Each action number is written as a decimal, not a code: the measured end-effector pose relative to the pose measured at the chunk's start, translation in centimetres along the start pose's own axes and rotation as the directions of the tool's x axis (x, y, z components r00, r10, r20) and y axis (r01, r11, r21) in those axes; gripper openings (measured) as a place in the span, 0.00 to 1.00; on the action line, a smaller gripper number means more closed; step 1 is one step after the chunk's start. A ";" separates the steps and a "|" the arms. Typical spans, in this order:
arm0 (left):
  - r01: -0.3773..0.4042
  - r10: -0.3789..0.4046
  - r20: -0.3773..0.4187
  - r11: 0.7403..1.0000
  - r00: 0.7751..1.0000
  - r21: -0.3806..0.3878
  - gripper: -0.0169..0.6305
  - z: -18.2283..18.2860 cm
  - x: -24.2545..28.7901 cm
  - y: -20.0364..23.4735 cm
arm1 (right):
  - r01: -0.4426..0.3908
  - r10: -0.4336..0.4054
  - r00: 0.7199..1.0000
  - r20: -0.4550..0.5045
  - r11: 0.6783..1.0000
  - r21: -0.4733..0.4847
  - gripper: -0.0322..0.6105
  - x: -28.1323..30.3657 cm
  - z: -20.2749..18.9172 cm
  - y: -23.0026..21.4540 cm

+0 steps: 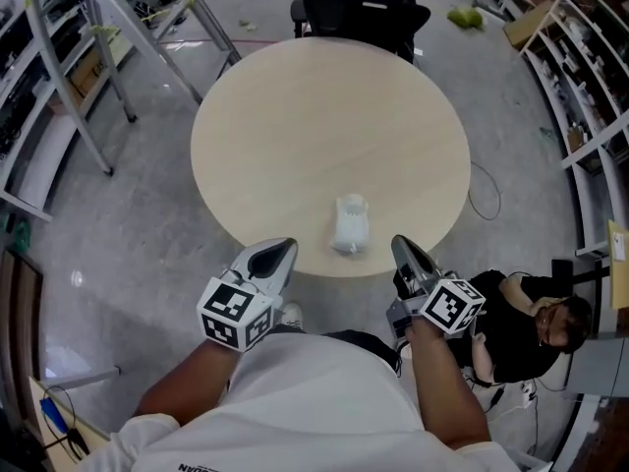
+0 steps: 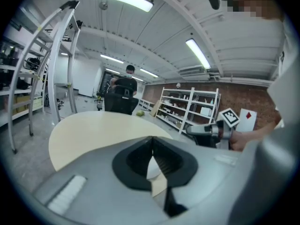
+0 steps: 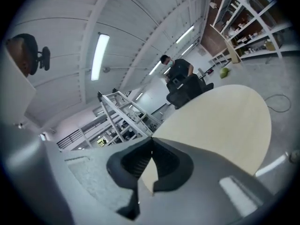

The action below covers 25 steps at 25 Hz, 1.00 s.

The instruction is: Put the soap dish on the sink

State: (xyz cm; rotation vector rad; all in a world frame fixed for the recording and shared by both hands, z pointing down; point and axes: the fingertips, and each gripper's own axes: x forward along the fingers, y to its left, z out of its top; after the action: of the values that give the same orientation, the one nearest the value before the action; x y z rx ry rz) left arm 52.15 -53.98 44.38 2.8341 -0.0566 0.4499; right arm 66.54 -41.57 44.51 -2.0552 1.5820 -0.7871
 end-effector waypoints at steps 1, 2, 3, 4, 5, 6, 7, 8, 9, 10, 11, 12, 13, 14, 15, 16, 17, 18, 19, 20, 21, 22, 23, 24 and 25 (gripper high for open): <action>-0.005 0.005 0.000 1.000 1.000 -0.003 0.04 -0.1 0.1 -0.4 | -0.040 0.040 0.999 -0.002 0.999 -0.011 0.05 -0.8 0.3 0.9; -0.012 0.012 0.000 1.000 1.000 -0.008 0.04 -0.3 0.1 -0.8 | -0.081 0.080 0.997 -0.010 0.996 -0.025 0.05 -1.6 0.5 1.8; -0.020 0.020 -0.001 1.000 1.000 -0.015 0.04 -0.5 0.1 -1.2 | -0.118 0.117 0.993 -0.026 0.992 -0.050 0.05 -2.3 0.4 2.5; -0.028 0.028 -0.003 0.999 1.000 -0.025 0.04 -0.8 0.1 -1.7 | -0.147 0.143 0.988 -0.051 0.985 -0.089 0.05 -3.0 0.1 3.1; -0.036 0.036 -0.004 0.999 0.999 -0.033 0.04 -1.2 0.1 -2.2 | -0.167 0.157 0.984 -0.081 0.976 -0.138 0.05 -3.6 -0.3 3.5; -0.042 0.042 -0.003 0.998 0.999 -0.038 0.04 -1.4 0.0 -2.9 | -0.182 0.164 0.980 -0.109 0.966 -0.184 0.05 -4.3 -0.7 3.9; -0.048 0.048 0.001 0.998 0.999 -0.037 0.04 -1.6 0.0 -3.6 | -0.196 0.171 0.977 -0.128 0.956 -0.218 0.05 -5.0 -1.0 4.1; -0.054 0.055 0.007 0.998 0.998 -0.034 0.04 -1.6 0.0 -4.2 | -0.210 0.182 0.974 -0.136 0.949 -0.237 0.05 -5.6 -0.9 4.4; -0.064 0.064 0.012 0.997 0.998 -0.034 0.04 -1.6 0.2 -4.7 | -0.224 0.195 0.971 -0.136 0.944 -0.244 0.05 -6.2 -0.6 4.6; -0.075 0.076 0.016 0.996 0.997 -0.040 0.04 -1.5 0.4 -5.2 | -0.236 0.208 0.969 -0.133 0.941 -0.243 0.05 -6.7 -0.2 4.9; -0.088 0.089 0.016 0.995 0.996 -0.053 0.04 -1.5 0.6 -5.8 | -0.248 0.222 0.966 -0.132 0.939 -0.239 0.05 -7.3 0.2 5.1; -0.100 0.102 0.018 0.993 0.995 -0.066 0.04 -1.6 0.6 -6.4 | -0.261 0.235 0.963 -0.134 0.936 -0.236 0.05 -8.1 0.5 5.3; -0.110 0.112 0.025 0.991 0.993 -0.075 0.04 -1.6 0.5 -7.1 | -0.275 0.249 0.959 -0.137 0.932 -0.236 0.05 -8.8 0.8 5.4; -0.118 0.121 0.034 0.990 0.992 -0.078 0.04 -1.5 0.3 -7.8 | -0.288 0.260 0.955 -0.140 0.927 -0.239 0.05 -9.5 1.0 5.5; -0.125 0.128 0.044 0.989 0.991 -0.076 0.04 -1.4 0.1 -8.6 | -0.297 0.269 0.953 -0.142 0.924 -0.242 0.05 -10.2 1.2 5.4; -0.130 0.134 0.052 0.989 0.990 -0.073 0.04 -1.3 -0.2 -9.3 | -0.304 0.276 0.951 -0.142 0.921 -0.243 0.05 -10.7 1.4 5.3; -0.134 0.138 0.057 0.988 0.989 -0.070 0.04 -1.2 -0.5 -10.1 | -0.309 0.281 0.949 -0.143 0.920 -0.241 0.05 -11.3 1.5 5.0; -0.138 0.142 0.061 0.988 0.988 -0.065 0.04 -1.2 -0.9 -10.9 | -0.313 0.284 0.948 -0.146 0.919 -0.239 0.05 -11.8 1.4 4.7; -0.142 0.146 0.062 0.988 0.987 -0.057 0.04 -1.3 -1.3 -11.5 | -0.315 0.286 0.946 -0.152 0.919 -0.237 0.05 -12.2 1.3 4.3; -0.150 0.153 0.059 0.988 0.987 -0.046 0.04 -1.7 -1.6 -11.9 | -0.316 0.285 0.945 -0.160 0.919 -0.234 0.05 -12.4 1.0 3.8; -0.161 0.163 0.050 0.986 0.985 -0.040 0.04 -2.2 -2.0 -12.1 | -0.315 0.281 0.945 -0.168 0.921 -0.228 0.05 -12.5 0.6 3.4; -0.173 0.174 0.037 0.984 0.984 -0.040 0.04 -3.0 -2.4 -12.0 | -0.311 0.276 0.945 -0.175 0.925 -0.219 0.05 -12.5 0.1 3.1; -0.181 0.182 0.023 0.982 0.983 -0.046 0.04 -3.8 -2.8 -11.9 | -0.308 0.272 0.945 -0.182 0.928 -0.211 0.05 -12.6 -0.5 3.0; -0.185 0.185 0.010 0.981 0.983 -0.052 0.04 -4.5 -3.3 -11.7 | -0.305 0.268 0.945 -0.185 0.929 -0.208 0.05 -12.7 -0.9 3.1; -0.184 0.184 0.000 0.981 0.983 -0.056 0.04 -5.0 -3.6 -11.4 | -0.301 0.264 0.947 -0.184 0.930 -0.211 0.05 -12.7 -1.1 3.2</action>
State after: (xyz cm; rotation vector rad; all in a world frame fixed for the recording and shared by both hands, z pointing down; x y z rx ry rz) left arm 48.19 -41.65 44.86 2.7865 -0.3299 0.4721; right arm 61.03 -30.08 41.05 -1.8918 2.0917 -0.6897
